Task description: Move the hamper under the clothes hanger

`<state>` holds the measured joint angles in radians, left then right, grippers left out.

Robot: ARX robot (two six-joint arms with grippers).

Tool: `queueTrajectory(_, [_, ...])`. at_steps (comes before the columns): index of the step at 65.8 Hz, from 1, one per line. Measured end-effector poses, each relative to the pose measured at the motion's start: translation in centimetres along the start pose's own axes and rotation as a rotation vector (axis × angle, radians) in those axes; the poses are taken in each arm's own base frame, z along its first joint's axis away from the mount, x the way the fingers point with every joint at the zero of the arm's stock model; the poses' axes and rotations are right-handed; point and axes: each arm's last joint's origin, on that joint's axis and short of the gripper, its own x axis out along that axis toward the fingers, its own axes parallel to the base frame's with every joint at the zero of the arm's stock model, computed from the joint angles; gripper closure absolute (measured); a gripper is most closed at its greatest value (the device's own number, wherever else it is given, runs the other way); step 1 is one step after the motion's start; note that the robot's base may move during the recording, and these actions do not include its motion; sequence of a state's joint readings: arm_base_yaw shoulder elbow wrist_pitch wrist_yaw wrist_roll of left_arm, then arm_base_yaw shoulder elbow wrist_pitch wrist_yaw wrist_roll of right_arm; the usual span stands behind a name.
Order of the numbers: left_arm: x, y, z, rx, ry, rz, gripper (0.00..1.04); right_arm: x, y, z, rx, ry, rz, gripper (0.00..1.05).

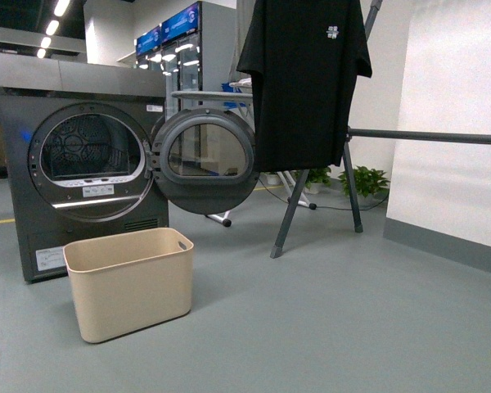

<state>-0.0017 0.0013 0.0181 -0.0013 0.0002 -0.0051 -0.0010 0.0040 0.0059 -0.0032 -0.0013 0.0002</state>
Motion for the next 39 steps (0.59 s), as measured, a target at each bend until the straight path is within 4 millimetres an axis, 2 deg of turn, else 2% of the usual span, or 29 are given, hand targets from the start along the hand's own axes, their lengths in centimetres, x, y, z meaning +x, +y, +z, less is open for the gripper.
queueTrajectory(39, [0.0, 0.0, 0.0, 0.0, 0.0, -0.001, 0.07, 0.0, 0.0, 0.0, 0.0, 0.0, 0.0, 0.08])
